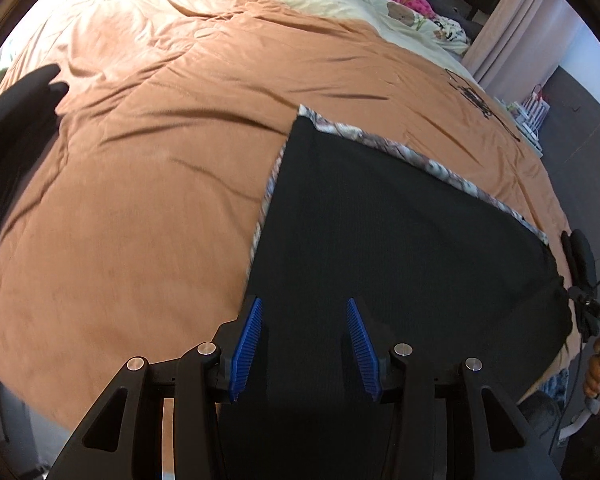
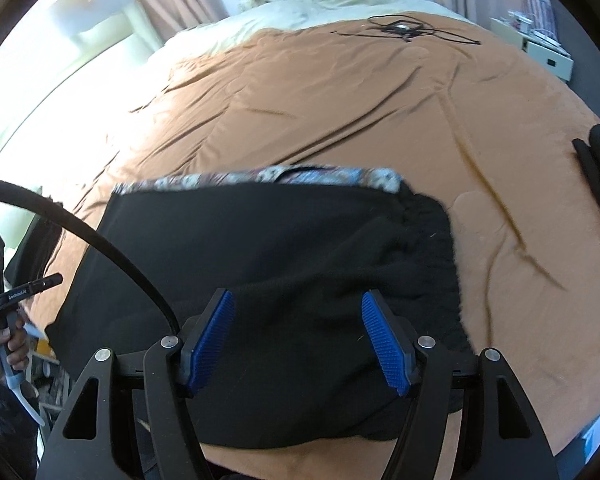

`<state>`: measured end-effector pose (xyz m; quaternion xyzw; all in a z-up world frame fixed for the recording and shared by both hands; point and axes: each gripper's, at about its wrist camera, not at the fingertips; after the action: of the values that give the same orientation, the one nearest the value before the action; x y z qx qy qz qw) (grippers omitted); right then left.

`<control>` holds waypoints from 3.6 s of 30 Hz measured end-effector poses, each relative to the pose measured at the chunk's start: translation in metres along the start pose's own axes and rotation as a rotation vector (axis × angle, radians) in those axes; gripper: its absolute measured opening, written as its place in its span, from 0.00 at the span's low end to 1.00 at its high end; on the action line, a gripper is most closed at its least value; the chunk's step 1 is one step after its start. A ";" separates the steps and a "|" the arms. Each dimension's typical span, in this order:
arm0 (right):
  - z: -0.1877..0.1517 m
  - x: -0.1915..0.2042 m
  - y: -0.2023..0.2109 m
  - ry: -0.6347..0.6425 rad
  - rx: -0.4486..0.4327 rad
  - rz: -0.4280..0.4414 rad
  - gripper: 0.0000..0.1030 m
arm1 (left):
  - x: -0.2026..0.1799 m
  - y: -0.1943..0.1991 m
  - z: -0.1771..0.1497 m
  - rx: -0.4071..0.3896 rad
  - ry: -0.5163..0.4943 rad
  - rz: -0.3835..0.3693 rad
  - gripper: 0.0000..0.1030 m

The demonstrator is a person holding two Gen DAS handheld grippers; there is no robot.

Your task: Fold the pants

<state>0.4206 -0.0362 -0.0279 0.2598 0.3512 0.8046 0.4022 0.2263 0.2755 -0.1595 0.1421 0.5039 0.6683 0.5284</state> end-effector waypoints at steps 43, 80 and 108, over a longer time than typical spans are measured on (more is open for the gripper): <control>-0.036 0.057 0.036 0.054 0.032 -0.031 0.47 | 0.076 0.048 -0.119 -0.071 0.506 -0.405 0.64; -0.040 0.170 -0.069 0.182 0.198 0.153 0.47 | 0.078 0.042 -0.120 -0.103 0.613 -0.462 0.07; -0.008 0.159 -0.073 0.133 0.147 0.068 0.47 | 0.081 0.026 -0.133 -0.135 0.690 -0.492 0.06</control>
<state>0.3626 0.1246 -0.0681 0.2462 0.4264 0.8053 0.3303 0.0830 0.2765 -0.2266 -0.2490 0.6253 0.5621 0.4806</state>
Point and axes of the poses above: each gripper's, at about its wrist camera, not at the fingertips, and y roughly against the way its jaws point, x to its left, z to its top, and after that the axes turned 5 degrees about -z, right-handed
